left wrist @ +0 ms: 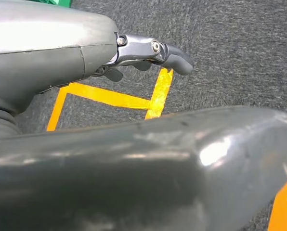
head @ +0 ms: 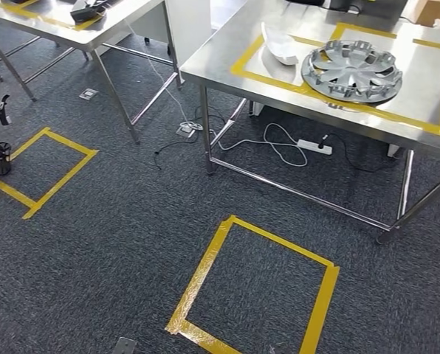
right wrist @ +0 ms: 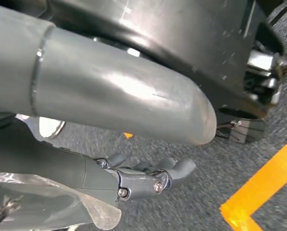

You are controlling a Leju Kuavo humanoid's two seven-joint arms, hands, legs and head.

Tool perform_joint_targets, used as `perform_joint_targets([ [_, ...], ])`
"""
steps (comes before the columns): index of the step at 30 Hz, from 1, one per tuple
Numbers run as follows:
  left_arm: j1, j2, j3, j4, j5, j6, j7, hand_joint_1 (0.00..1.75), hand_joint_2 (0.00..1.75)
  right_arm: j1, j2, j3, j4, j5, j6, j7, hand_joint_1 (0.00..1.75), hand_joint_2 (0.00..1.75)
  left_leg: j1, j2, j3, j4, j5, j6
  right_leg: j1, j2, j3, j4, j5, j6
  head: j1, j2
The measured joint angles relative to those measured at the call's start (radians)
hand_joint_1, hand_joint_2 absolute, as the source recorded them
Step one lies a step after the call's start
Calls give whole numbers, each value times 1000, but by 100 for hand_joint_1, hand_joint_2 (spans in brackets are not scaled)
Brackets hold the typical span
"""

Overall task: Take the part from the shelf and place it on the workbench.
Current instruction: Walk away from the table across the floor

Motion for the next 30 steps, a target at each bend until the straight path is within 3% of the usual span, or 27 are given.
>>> perform_joint_targets([
  [1, -2, 0, -1, 0, -5, -1, 1, 0, 0, -1, 0, 0, 0, 0, 0, -1, 0, 0, -4, 20, 32, -61, 18, 6, 3, -11, 1, 1, -3, 5, 0, 0],
  [3, -3, 0, -4, 0, -9, -3, 2, 0, 0, -3, 0, 0, 0, 0, 0, -3, 0, 0, -12, 42, 54, -113, 22, 18, 8, -30, 3, 3, -6, 15, 1, 0],
  [5, 0, 0, -8, 0, -9, -4, 3, 0, 0, -6, 1, 0, 0, 1, 0, -3, 0, 0, -13, 25, 48, -116, 26, 32, 7, -41, 2, 3, -10, 27, 1, 0],
  [7, 3, 1, -11, 0, -8, -4, 5, 0, 0, -8, 1, 0, 0, 2, 0, -5, 0, 0, -11, 5, 45, -121, 33, 46, 3, -1, -14, 35, -37, 36, 4, 0],
  [9, -1, 0, -14, 0, -11, -4, 5, 0, 0, -6, 1, 0, 0, 1, 0, -6, 0, 0, -10, -16, 42, -123, 38, 57, 1, 56, -69, 151, -100, 39, 7, 0],
  [11, -2, -1, -17, 0, -18, -4, 5, 0, 0, -2, 1, 0, 0, -1, 0, -6, 0, 0, -12, -41, 38, -123, 40, 62, 2, 73, -136, 286, -148, 39, 7, 0],
  [12, -1, -1, -18, 0, -22, -4, 5, 0, 0, 0, 1, 0, 0, -1, 0, -5, 0, 0, -13, -55, 38, -122, 41, 63, 2, 75, -151, 310, -143, 38, 7, 0],
  [13, 0, 0, -18, 0, -24, -4, 6, 0, 0, 0, 1, 0, 0, -2, 0, -5, 0, 0, -14, -70, 38, -121, 41, 63, 2, 77, -146, 290, -118, 37, 7, 0],
  [14, 0, 0, -19, 0, -25, -4, 7, 0, 0, 0, 1, 0, 0, -2, 0, -4, 0, 0, -13, -84, 38, -119, 42, 62, 1, 83, -122, 233, -79, 36, 7, 0],
  [16, -1, -1, -19, 0, -25, -5, 8, 0, 0, 0, 1, 0, 0, -2, 0, -3, 0, 0, -14, -111, 34, -110, 41, 58, -4, 126, -60, 94, -19, 32, 7, 0],
  [18, -2, -1, -19, 0, -25, -5, 8, 0, 0, -2, 1, 0, 0, -2, 0, -2, 0, 0, -14, -133, 25, -103, 42, 47, -6, 158, -32, 32, -9, 28, 6, 0],
  [20, 1, 0, -19, 0, -25, -6, 8, 0, 0, -3, 1, 0, 0, -2, 0, 0, 0, 0, -11, -150, 16, -102, 46, 33, -5, 144, -27, 29, -8, 19, 6, 0],
  [22, 4, 0, -19, 0, -25, -6, 8, 0, 0, -3, 2, 0, 0, -2, 0, 0, 0, 0, -12, -120, 3, -77, 30, 23, -6, 119, -22, 25, -2, 6, 2, 0],
  [24, 2, -1, -19, 0, -25, -6, 8, 0, 0, -1, 2, 0, 0, -2, 0, 0, 0, 0, -13, -65, -40, 20, -27, 14, -5, 88, -20, 23, -1, -2, -2, 0],
  [26, 0, -1, -19, 0, -25, -6, 8, 0, 0, 2, 1, 0, 0, -2, 0, 0, 0, 0, -8, -43, -97, 149, -84, 7, -2, 54, -19, 23, -4, -6, -4, 0],
  [27, 1, -1, -19, 0, -25, -7, 8, 0, 0, 1, 1, 0, 0, -2, 0, 0, 0, 0, -6, -39, -110, 182, -91, 4, -2, 38, -19, 23, -5, -6, -4, 0],
  [28, 2, 0, -19, 0, -25, -7, 8, 0, 0, 1, 1, 0, 0, -2, 0, 0, 0, 0, -4, -35, -104, 174, -77, 3, -2, 24, -17, 23, -7, -6, -4, 0],
  [30, 4, 0, -19, 0, -25, -7, 8, 0, 0, -1, 2, 0, 0, -2, 0, 0, 0, 0, -3, -11, -41, 56, -12, 6, -1, -1, -11, 23, -12, -2, -4, 0],
])
